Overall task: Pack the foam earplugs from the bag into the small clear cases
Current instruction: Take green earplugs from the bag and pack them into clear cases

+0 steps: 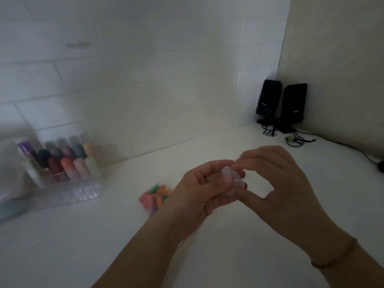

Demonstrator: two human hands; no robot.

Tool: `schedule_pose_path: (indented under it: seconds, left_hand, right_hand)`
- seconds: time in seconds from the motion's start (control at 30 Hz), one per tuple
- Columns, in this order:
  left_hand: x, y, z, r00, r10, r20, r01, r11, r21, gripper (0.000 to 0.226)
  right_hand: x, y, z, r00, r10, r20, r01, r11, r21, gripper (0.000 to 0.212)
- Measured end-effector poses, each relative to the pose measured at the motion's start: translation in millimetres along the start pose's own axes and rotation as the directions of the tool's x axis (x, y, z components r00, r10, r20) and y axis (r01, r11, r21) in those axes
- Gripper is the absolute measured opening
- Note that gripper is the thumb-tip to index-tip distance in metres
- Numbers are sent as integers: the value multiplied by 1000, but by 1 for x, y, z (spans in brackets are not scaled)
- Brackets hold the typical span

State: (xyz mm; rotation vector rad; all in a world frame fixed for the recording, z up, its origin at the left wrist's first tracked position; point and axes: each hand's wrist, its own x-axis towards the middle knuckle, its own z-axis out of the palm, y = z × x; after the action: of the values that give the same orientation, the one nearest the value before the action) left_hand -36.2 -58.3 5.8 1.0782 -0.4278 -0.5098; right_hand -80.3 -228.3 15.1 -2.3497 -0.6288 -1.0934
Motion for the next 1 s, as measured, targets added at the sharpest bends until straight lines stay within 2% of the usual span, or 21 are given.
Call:
schedule_pose_path:
  seconds: [0.1, 0.17, 0.23, 0.3, 0.37, 0.5, 0.6, 0.77, 0.9, 1.0]
  left_hand:
    - [2, 0, 0, 999, 33, 8, -32, 997, -68, 50]
    - [2, 1, 2, 998, -2, 59, 13, 982, -187, 47]
    - [0, 0, 4, 992, -45, 118, 76, 959, -272, 48]
    - [-1, -3, 6, 990, -31, 137, 67, 962, -264, 47]
    - [-1, -6, 7, 996, 0, 94, 23, 971, -237, 47]
    - [4, -8, 5, 996, 57, -67, -68, 983, -168, 48]
    - [3, -8, 6, 994, 77, -77, -85, 991, -107, 50]
    - [0, -6, 7, 999, 34, -32, -41, 973, -226, 49]
    - [0, -6, 7, 997, 74, -16, -76, 961, -265, 37]
    - [0, -6, 6, 996, 91, -12, -90, 948, -306, 34]
  right_hand:
    - [-1, -4, 3, 996, 18, -85, -14, 999, 47, 14]
    - [-3, -9, 4, 981, 140, -134, -110, 972, 207, 19]
    - [-6, -11, 9, 944, 300, -137, -219, 882, 418, 27]
    - [-9, -12, 15, 928, 353, -120, -255, 836, 486, 26]
    - [-10, -13, 16, 943, 305, -134, -234, 892, 388, 23]
    - [-8, -14, 10, 974, 124, -189, -87, 978, 192, 36]
    - [-6, -13, 7, 984, 4, -179, 20, 991, 130, 23]
    - [-7, -10, 3, 962, 130, -240, -84, 978, 191, 18]
    - [-8, -13, 3, 955, 121, -272, -78, 984, 161, 22]
    - [-8, -12, 4, 962, 127, -242, -84, 980, 181, 16]
